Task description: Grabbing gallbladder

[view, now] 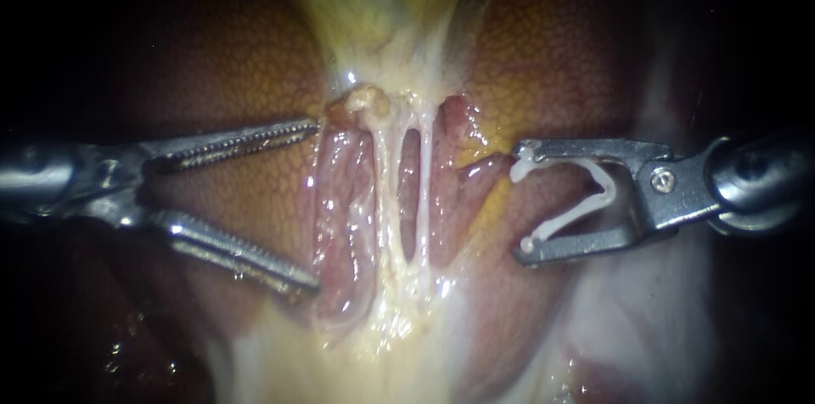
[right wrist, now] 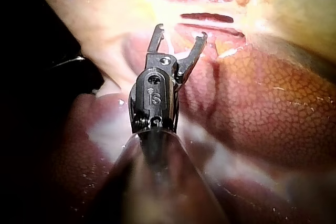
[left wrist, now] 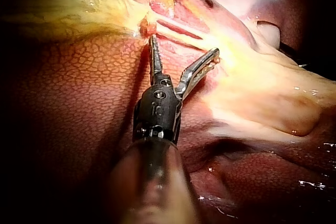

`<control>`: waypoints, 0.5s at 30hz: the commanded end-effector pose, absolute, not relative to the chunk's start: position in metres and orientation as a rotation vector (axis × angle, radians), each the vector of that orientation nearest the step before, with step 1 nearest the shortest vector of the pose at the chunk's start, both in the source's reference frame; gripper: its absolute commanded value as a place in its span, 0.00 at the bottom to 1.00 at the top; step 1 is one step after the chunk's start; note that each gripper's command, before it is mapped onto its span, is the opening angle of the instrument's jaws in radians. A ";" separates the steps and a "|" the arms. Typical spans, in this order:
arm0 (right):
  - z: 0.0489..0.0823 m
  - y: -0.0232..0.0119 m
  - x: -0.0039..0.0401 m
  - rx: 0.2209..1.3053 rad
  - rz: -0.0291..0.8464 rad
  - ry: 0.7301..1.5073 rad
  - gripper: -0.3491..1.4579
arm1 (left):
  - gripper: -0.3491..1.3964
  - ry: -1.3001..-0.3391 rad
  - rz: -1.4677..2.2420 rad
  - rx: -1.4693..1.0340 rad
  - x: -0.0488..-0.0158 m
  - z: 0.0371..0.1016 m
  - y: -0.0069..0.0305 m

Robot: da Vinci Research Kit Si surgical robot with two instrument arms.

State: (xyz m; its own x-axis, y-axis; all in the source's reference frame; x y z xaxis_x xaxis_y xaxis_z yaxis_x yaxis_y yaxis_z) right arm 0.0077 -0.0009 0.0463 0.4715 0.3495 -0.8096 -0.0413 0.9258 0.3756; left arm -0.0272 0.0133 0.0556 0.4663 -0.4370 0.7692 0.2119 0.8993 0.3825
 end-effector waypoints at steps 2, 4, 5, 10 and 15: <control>0.0463 -0.0009 0.0077 0.325 0.245 1.057 0.52 | 0.72 -1.012 -0.402 0.249 -0.0270 0.0554 0.0134; 0.0463 -0.0009 0.0077 0.325 0.245 1.057 0.52 | 0.72 -1.014 -0.401 0.256 -0.0270 0.0549 0.0138; 0.0463 -0.0009 0.0077 0.325 0.245 1.057 0.52 | 0.72 -1.014 -0.401 0.259 -0.0270 0.0547 0.0140; 0.0463 -0.0009 0.0077 0.325 0.245 1.057 0.52 | 0.73 -1.015 -0.413 0.278 -0.0278 0.0532 0.0163; 0.0463 -0.0009 0.0077 0.325 0.245 1.057 0.52 | 0.75 -1.012 -0.429 0.279 -0.0293 0.0522 0.0196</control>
